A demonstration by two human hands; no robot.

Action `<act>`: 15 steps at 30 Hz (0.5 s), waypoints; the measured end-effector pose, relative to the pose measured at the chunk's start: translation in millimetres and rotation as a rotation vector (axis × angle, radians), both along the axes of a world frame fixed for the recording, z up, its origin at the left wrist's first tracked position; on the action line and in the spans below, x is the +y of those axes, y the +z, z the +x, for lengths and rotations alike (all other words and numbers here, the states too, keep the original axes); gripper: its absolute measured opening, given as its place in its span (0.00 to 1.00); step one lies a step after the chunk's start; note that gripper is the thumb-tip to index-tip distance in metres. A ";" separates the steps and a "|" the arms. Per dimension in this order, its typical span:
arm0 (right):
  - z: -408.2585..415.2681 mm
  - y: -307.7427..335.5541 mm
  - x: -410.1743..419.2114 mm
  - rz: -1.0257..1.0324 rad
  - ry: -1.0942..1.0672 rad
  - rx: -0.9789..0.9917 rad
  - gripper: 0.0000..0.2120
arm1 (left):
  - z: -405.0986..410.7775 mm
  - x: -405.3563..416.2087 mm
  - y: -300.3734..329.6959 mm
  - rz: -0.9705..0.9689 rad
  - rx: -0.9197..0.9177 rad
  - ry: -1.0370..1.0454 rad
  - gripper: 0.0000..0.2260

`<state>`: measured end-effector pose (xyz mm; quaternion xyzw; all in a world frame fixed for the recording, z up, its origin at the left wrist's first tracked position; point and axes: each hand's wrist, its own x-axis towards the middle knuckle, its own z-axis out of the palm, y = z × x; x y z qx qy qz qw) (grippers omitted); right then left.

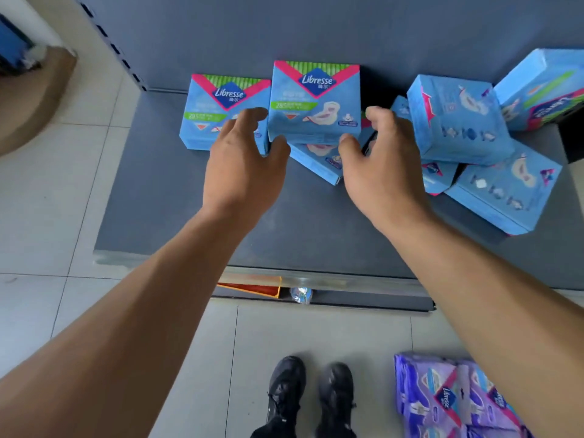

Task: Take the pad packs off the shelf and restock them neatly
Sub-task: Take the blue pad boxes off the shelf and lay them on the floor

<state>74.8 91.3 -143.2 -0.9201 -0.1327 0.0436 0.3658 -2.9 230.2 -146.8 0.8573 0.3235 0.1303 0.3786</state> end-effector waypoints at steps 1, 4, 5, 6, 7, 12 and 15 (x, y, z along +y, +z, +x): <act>2.9 -1.5 0.7 -0.005 0.002 0.002 0.21 | 4.4 -0.1 -0.9 -0.007 0.003 -0.006 0.19; 9.5 -5.9 5.5 -0.006 0.006 0.037 0.23 | 14.4 2.8 -4.7 -0.080 0.016 -0.011 0.21; 10.9 -7.2 8.1 0.012 0.008 0.044 0.22 | 17.1 4.1 -5.6 -0.115 0.010 -0.012 0.23; 11.6 -8.5 10.6 0.032 0.004 0.045 0.21 | 19.0 5.6 -6.8 -0.144 -0.007 -0.019 0.24; 11.0 -8.3 12.9 0.055 -0.013 0.046 0.21 | 19.6 6.2 -7.1 -0.168 -0.028 -0.023 0.25; -4.5 5.6 11.1 0.400 -0.247 0.066 0.17 | 3.1 -8.8 9.9 -0.314 -0.164 0.026 0.12; -35.9 14.1 -8.0 0.607 -0.320 0.084 0.09 | -20.3 -26.1 21.3 -0.600 -0.263 0.028 0.04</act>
